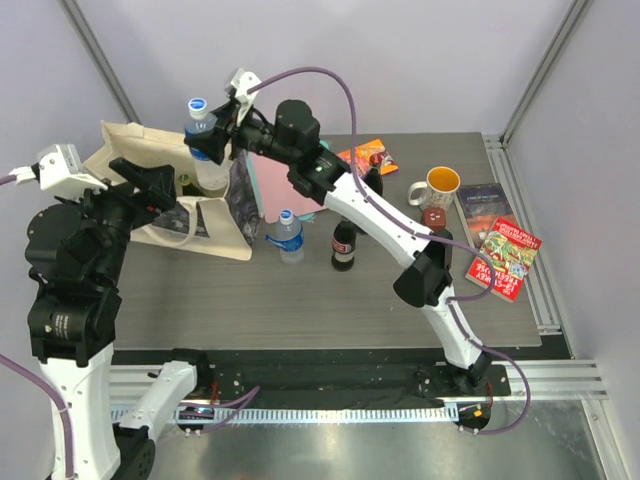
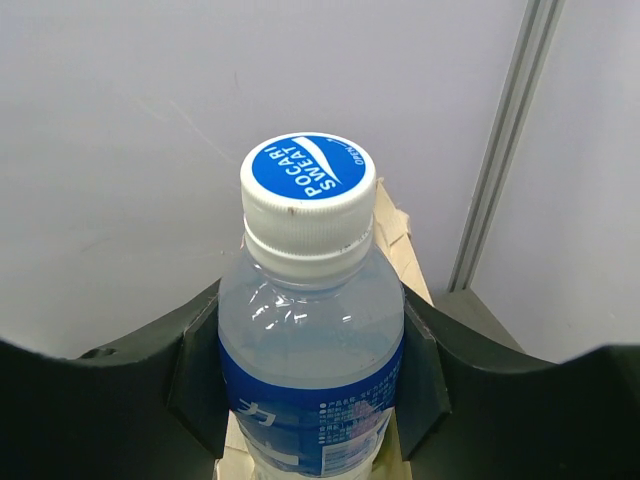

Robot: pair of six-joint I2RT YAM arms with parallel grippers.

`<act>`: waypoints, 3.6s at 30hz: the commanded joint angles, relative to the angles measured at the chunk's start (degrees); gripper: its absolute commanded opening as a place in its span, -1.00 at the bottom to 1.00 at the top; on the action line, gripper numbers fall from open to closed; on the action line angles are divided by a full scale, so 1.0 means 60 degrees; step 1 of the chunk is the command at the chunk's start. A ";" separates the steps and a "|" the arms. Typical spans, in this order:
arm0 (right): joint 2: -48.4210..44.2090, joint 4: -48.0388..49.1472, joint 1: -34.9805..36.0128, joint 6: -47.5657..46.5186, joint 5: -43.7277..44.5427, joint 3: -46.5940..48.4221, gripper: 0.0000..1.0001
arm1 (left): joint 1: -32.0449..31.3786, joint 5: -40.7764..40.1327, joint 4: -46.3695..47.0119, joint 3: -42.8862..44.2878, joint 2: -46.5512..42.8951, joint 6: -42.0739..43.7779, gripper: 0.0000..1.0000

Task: Take the beverage out of the canvas bag
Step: Take out the drink from the canvas bag, then place the drink at the center of the board.

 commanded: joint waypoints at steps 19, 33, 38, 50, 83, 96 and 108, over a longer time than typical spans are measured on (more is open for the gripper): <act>-0.5968 0.0680 -0.1406 0.0176 -0.1364 -0.4008 -0.94 | -0.0018 -0.0052 0.0514 -0.1888 -0.0729 -0.0049 0.78; -1.0319 0.0475 -0.3705 -0.0118 -0.1073 -0.9104 -0.94 | -0.0018 -0.0330 0.1188 -0.2621 -0.0275 -0.0165 0.84; -1.2133 0.0519 -0.5110 0.0204 -0.0355 -1.1257 -0.94 | -0.0018 -0.0359 0.1421 -0.3002 -0.0114 -0.0517 0.85; -1.4042 0.1892 -0.6564 0.0426 0.1682 -1.5947 -0.91 | -0.0018 -0.0520 0.1613 -0.3134 0.0165 -0.0708 0.86; -1.0702 0.8019 -0.6564 -0.0630 0.0554 -2.0006 0.15 | -0.0018 -0.0623 0.1407 -0.3398 0.0370 -0.1177 0.86; -1.2355 0.6718 -0.6564 -0.0674 0.0657 -2.0506 0.71 | -0.0018 -0.0462 0.1554 -0.3368 0.0590 -0.1089 0.86; -1.3297 0.1492 -0.6564 -0.1581 -0.1725 -1.7448 0.99 | -0.0003 -0.0711 0.0515 -0.1949 0.1423 0.0008 0.87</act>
